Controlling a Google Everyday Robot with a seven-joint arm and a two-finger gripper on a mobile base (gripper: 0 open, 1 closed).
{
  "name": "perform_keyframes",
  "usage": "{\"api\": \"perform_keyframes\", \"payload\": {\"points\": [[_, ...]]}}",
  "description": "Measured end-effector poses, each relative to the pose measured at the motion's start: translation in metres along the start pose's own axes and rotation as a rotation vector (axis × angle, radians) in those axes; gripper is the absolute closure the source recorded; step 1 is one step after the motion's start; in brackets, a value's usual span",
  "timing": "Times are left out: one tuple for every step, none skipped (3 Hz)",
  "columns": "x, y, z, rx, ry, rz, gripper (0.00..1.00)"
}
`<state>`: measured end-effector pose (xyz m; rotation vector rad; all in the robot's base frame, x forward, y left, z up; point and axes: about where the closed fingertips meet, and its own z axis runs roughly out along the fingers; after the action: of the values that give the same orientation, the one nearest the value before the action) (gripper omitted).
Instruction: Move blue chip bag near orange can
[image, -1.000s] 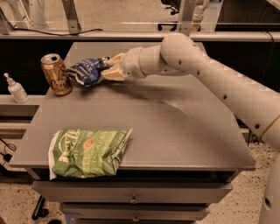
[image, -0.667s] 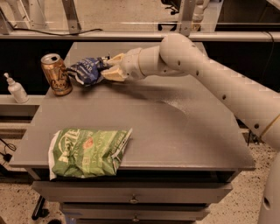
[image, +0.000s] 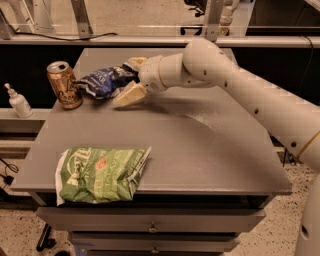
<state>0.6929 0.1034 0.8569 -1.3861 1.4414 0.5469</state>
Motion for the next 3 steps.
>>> {"api": "perform_keyframes", "payload": {"points": [[-0.004,-0.008,-0.019,0.016,-0.011,0.007,0.00],[0.007,-0.031,-0.056,0.058,-0.002,0.041,0.00],[0.034,-0.065,-0.105,0.113,0.033,0.060,0.00]]}}
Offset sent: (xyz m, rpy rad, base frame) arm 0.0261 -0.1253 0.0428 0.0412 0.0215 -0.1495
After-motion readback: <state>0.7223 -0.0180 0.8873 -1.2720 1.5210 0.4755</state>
